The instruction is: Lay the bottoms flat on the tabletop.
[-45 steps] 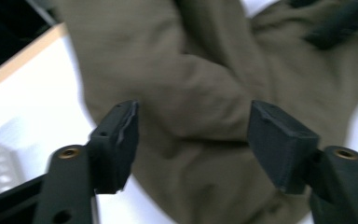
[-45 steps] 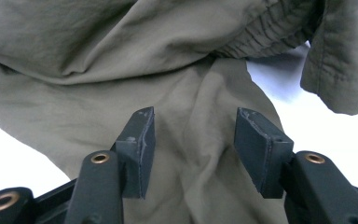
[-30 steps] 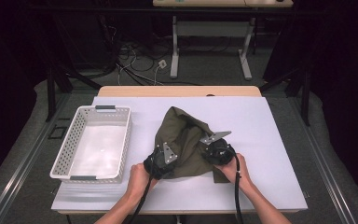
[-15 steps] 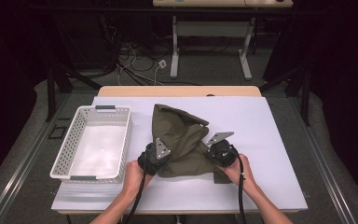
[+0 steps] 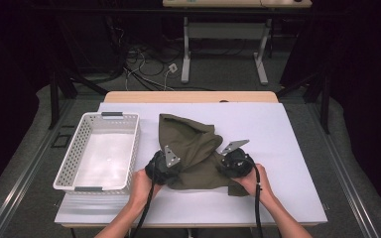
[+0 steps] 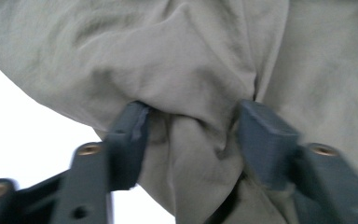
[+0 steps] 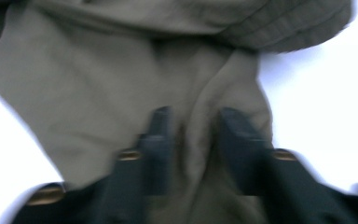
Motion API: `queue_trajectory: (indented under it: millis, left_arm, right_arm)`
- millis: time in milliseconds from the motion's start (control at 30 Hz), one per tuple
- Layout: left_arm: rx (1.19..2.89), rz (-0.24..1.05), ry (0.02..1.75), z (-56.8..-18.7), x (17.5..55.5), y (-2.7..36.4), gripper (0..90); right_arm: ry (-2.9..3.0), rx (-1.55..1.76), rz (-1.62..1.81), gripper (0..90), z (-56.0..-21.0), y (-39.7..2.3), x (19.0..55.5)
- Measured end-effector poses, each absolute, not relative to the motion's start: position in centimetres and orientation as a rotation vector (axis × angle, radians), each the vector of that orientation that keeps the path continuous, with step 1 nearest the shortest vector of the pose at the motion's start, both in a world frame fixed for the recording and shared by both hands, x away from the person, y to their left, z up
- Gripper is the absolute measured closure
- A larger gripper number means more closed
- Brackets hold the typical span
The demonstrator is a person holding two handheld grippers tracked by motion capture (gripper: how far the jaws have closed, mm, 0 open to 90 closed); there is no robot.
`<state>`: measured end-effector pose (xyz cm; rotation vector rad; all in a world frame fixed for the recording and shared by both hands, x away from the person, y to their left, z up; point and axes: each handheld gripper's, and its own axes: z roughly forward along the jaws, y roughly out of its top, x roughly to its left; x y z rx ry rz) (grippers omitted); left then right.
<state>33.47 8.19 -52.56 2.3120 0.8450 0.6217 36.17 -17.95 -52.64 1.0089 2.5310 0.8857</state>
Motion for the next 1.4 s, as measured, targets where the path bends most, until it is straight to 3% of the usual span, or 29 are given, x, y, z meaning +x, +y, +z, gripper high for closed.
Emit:
queue_trajectory:
  millis: [133,300,400,567,700,833,933,1033,1167,1300,1400]
  left_arm:
    - [2.35,0.622,0.822,-52.4,33.1,7.7,30.5]
    - [2.421,0.572,0.85,-53.3,33.3,7.4,28.7]
    - [2.428,0.554,0.854,-53.8,33.6,7.5,35.8]
    - [2.403,0.557,0.851,-54.3,34.0,8.2,61.6]
    - [2.392,0.587,0.857,-54.1,33.9,8.3,70.0]
    - [2.383,0.612,0.869,-53.8,33.8,8.4,70.0]
    - [2.374,0.619,0.871,-53.5,33.7,8.4,62.1]
    - [2.368,0.652,0.861,-52.9,33.4,8.1,42.9]
    - [2.345,0.675,0.822,-52.2,32.9,7.5,33.8]
    - [2.356,0.68,0.784,-52.3,32.7,6.8,32.5]
    - [2.366,0.705,0.767,-52.4,32.6,6.6,33.1]
  right_arm:
    - [2.51,1.033,0.903,42.9,-52.7,-18.2,36.5]
    - [2.541,1.067,0.837,45.5,-53.5,-17.8,37.1]
    - [2.547,1.069,0.844,55.3,-53.9,-17.7,37.4]
    - [2.593,1.062,0.854,80.7,-53.9,-17.5,37.1]
    - [2.602,1.032,0.843,86.3,-53.6,-17.2,36.6]
    - [2.634,1.017,0.871,86.6,-53.0,-16.8,35.5]
    - [2.638,0.971,0.863,83.4,-52.9,-16.4,35.2]
    - [2.589,0.977,0.862,65.5,-52.7,-16.8,35.5]
    - [2.516,1.006,0.908,44.9,-52.2,-17.7,36.0]
    - [2.535,1.038,0.847,40.4,-52.9,-17.6,36.6]
    - [2.562,1.034,0.809,47.9,-53.4,-17.3,37.0]
